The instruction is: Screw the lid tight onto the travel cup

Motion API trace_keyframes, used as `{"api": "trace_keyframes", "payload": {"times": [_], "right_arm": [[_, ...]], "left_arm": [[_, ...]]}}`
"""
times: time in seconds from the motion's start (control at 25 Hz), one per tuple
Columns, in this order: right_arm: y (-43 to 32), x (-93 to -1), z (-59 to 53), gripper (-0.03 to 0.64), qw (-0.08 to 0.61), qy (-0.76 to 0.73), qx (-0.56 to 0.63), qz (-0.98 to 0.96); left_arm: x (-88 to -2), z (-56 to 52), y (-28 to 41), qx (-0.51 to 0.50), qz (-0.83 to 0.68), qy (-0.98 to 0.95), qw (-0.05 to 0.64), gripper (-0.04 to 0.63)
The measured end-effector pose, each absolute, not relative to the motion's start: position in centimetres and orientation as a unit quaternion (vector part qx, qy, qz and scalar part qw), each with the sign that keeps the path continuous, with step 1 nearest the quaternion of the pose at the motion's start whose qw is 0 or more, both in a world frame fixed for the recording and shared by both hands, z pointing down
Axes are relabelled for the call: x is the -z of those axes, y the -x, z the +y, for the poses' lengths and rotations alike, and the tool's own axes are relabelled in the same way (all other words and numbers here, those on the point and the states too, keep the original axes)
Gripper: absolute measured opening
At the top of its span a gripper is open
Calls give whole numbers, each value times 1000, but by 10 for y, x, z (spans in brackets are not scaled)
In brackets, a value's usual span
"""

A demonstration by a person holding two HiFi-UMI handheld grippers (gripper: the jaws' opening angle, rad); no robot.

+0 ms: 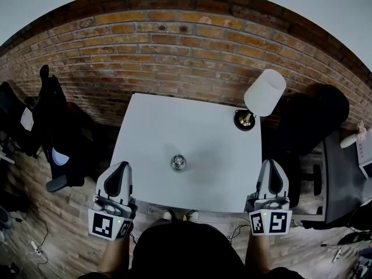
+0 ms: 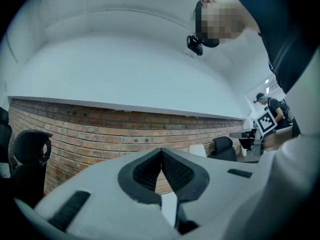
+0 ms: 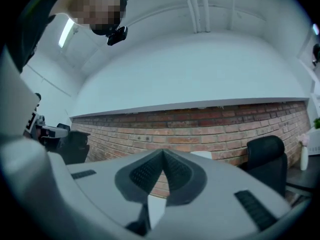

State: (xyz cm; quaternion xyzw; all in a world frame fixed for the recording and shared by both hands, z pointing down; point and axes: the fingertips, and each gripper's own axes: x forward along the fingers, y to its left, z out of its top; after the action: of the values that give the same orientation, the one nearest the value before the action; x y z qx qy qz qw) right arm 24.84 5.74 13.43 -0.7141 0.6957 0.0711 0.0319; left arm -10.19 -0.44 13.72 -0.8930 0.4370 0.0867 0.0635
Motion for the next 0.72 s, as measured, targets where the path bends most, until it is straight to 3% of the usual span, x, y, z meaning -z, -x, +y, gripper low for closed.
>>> {"api": "trace_keyframes", "payload": {"times": [0.72], "right_arm": [[-237,-147,70,14,4,696,-79,714]], "left_arm": [[-143,6,87,-101,420,899,75,23]]}}
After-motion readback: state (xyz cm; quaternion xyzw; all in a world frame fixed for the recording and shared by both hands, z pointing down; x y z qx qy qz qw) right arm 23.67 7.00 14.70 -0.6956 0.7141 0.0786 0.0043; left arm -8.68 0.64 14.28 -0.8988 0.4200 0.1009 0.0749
